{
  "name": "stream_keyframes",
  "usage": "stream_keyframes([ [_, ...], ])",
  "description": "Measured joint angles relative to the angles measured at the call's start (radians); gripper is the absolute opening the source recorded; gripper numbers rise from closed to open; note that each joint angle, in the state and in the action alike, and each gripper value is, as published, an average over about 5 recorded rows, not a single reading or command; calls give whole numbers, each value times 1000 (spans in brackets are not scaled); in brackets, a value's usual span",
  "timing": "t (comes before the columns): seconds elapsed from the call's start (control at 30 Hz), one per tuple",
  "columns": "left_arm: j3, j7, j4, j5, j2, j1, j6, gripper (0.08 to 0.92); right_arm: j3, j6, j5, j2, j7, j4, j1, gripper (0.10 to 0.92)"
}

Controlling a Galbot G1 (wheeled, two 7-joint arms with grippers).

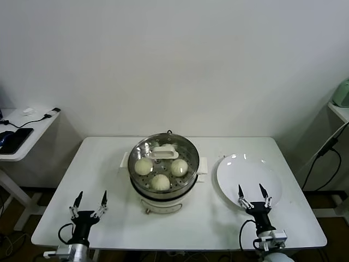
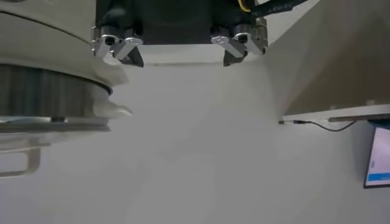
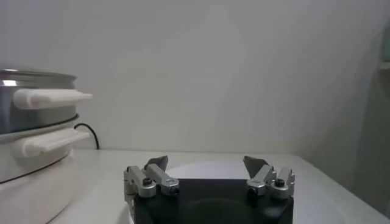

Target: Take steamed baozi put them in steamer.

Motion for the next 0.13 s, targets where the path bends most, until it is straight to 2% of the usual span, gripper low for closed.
stream_keyframes([
  [0.13, 7, 2, 4, 2, -2, 0, -5, 823, -3, -1, 0, 1, 0, -1, 0, 823],
])
